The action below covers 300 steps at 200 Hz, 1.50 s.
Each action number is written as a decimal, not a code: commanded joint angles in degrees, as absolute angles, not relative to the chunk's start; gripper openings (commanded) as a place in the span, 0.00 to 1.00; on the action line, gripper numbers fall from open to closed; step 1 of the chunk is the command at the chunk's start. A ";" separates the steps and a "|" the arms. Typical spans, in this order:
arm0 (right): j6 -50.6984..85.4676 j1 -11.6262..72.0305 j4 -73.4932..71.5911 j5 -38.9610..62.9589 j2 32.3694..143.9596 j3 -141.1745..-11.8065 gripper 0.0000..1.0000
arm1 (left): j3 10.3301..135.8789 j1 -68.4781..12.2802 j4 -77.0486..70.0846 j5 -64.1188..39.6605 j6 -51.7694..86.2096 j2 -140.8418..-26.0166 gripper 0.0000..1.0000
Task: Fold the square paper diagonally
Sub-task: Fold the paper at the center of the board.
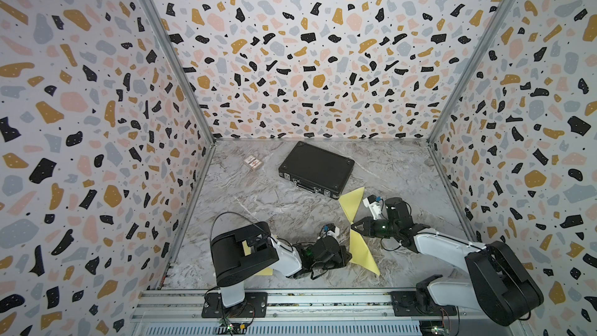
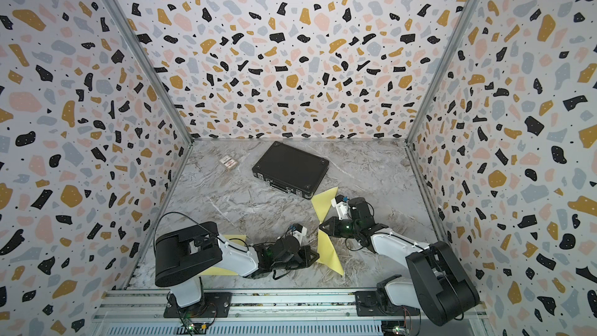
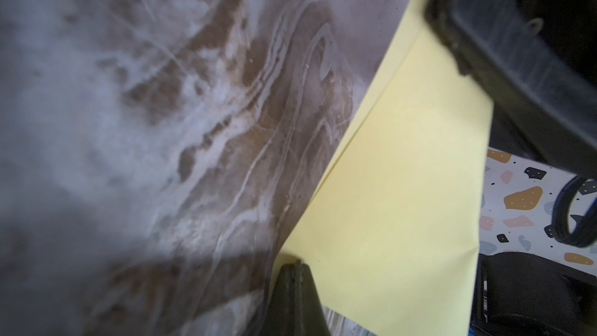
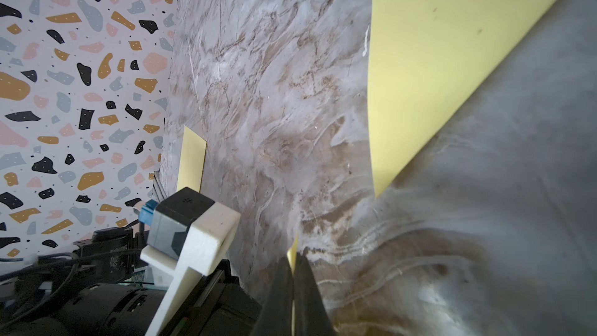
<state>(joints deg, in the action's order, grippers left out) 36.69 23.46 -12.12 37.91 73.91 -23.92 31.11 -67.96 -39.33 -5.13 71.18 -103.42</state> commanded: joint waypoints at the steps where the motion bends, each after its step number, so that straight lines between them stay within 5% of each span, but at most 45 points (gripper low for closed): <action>1: 35.24 23.20 -7.05 36.90 72.31 -26.57 0.37 | 24.96 -69.17 -9.29 -5.91 70.30 -110.93 0.00; 16: 34.76 23.20 -3.45 36.78 71.67 -26.08 0.45 | 24.87 -69.22 -9.32 -5.72 70.31 -110.84 0.00; 73: 39.25 23.20 0.37 38.75 63.18 -18.44 0.52 | 24.70 -69.25 -9.49 -5.41 70.42 -110.66 0.00; 139: 42.87 23.20 11.75 39.11 50.00 -12.68 0.52 | 25.64 -69.17 -7.78 -4.88 70.40 -110.74 0.00; 183: 46.19 23.20 14.09 39.78 43.85 -10.21 0.42 | 25.66 -69.24 -7.90 -4.43 70.56 -110.98 0.00; 277: 41.79 23.20 19.01 39.29 48.07 -13.01 0.01 | 24.70 -69.25 -10.40 -4.83 70.86 -112.37 0.00; 300: 41.58 23.19 19.31 39.29 48.12 -13.24 0.00 | 24.52 -69.19 -11.21 -5.06 71.06 -113.09 0.00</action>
<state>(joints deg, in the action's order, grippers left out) 42.98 23.31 16.64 39.18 48.10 -11.25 30.94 -68.31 -41.01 -4.67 71.37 -104.22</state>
